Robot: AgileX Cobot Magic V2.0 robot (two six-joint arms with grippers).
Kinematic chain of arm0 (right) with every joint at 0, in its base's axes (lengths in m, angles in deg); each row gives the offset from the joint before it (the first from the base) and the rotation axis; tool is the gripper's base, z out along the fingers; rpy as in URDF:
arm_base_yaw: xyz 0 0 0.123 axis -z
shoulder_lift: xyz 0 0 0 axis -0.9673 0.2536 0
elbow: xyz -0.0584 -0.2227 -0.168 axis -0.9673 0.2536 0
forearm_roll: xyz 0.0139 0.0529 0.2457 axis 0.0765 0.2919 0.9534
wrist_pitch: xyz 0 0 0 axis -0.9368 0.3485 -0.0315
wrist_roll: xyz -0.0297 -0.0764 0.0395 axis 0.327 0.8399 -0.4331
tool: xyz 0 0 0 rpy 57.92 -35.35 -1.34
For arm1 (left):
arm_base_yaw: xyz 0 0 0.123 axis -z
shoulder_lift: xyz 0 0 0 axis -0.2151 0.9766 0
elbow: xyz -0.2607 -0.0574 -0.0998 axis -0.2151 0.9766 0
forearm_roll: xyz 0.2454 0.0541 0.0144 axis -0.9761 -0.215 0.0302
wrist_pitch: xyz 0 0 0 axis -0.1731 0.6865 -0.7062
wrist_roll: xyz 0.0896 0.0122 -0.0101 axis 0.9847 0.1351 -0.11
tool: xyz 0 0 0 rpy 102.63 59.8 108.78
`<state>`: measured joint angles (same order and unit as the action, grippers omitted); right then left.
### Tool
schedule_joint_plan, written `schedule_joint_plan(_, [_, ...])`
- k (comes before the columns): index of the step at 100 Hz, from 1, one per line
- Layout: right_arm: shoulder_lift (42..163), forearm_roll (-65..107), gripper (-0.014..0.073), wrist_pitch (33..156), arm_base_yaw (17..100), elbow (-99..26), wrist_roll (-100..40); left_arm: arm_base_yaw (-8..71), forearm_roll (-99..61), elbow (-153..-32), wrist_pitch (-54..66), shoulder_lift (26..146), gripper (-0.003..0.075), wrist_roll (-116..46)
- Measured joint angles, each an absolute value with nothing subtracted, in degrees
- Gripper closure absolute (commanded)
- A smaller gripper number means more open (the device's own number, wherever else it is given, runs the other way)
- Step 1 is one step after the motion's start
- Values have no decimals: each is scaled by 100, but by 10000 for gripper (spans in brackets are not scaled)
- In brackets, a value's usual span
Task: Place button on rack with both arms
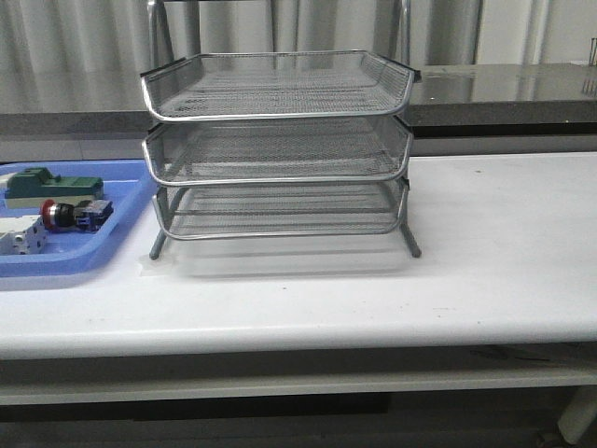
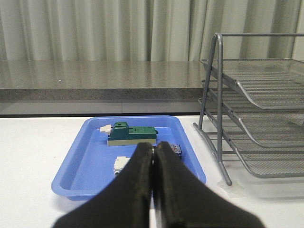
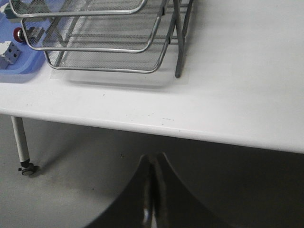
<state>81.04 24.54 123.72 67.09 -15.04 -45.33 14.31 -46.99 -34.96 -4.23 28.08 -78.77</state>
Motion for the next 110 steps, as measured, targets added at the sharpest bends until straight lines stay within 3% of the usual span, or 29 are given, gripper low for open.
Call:
schedule_joint_plan(14, [8448, 2747, 568, 12292, 6709, -1504, -4533, 1431, -4699, -3496, -423, 2808, 741, -7877])
schedule_joint_plan(36, [8826, 3510, 168, 12224, 6709, -1504, -4533, 1431, -4699, -3496, -423, 2808, 741, -7877])
schedule_joint_plan(41, [8923, 3654, 114, 12198, 6709, -1504, -4533, 1431, -4699, -3496, -423, 2808, 741, -7877])
schedule_joint_plan(80, [10108, 4677, 106, 11275, 6709, -1504, -4357, 1431, -4699, -3496, -423, 2808, 741, -7877])
schedule_joint_plan(110, [11609, 6571, 106, 10676, 6709, -1666, -2765, 1431, -4699, -3496, -423, 2808, 741, -7877])
